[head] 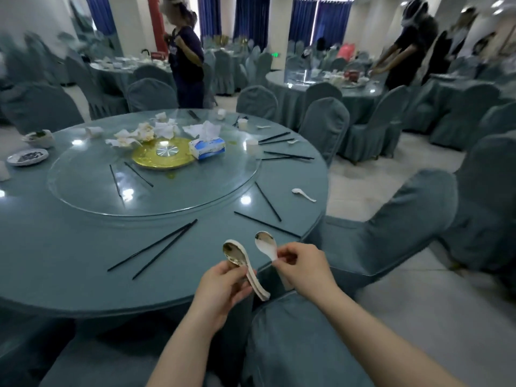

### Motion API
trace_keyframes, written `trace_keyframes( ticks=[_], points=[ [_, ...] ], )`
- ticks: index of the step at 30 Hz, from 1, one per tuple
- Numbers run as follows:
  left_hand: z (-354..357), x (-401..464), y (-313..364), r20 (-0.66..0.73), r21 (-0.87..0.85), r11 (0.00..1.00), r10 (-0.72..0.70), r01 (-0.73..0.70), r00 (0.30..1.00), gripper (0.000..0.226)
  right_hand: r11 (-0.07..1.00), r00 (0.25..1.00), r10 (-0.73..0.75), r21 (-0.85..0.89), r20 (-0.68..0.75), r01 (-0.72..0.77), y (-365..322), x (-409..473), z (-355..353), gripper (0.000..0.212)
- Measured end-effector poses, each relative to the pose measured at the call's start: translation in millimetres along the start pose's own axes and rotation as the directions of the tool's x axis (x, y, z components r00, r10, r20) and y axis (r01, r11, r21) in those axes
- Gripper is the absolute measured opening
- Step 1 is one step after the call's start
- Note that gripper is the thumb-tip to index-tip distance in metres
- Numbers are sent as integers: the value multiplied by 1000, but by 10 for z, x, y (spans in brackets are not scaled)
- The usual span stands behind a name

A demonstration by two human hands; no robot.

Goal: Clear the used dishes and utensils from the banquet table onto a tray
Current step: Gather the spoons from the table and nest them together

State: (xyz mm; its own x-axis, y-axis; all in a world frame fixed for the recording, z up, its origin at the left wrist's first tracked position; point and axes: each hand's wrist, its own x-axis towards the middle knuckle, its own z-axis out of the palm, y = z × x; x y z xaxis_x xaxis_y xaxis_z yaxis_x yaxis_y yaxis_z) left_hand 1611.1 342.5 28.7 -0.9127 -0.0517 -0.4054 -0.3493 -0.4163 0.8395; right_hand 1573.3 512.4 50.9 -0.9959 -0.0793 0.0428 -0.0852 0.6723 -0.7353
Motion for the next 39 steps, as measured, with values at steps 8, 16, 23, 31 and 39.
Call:
trace_keyframes(
  ticks=[8,16,23,31,39],
  points=[
    [742,-412,-122,236,34,999,-11,3,972,12,999,997,-32,22,-66,34,-14,-682,-574,19],
    [1160,-521,-431,336,59,996,-76,60,939,14,989,996,38,148,-75,-26,306,-1109,-904,36],
    [1928,-612,-631,414,128,989,-116,68,903,13,977,980,119,193,-158,-88,757,-1370,-1520,19],
    [3030,-523,-976,311,115,991,-106,73,945,12,984,959,154,120,-240,-128,1733,-1349,-2800,11],
    [3991,-431,-1258,213,28,1000,-5,-1,977,13,984,971,131,143,-201,-104,2548,-1007,-4033,14]
  ],
)
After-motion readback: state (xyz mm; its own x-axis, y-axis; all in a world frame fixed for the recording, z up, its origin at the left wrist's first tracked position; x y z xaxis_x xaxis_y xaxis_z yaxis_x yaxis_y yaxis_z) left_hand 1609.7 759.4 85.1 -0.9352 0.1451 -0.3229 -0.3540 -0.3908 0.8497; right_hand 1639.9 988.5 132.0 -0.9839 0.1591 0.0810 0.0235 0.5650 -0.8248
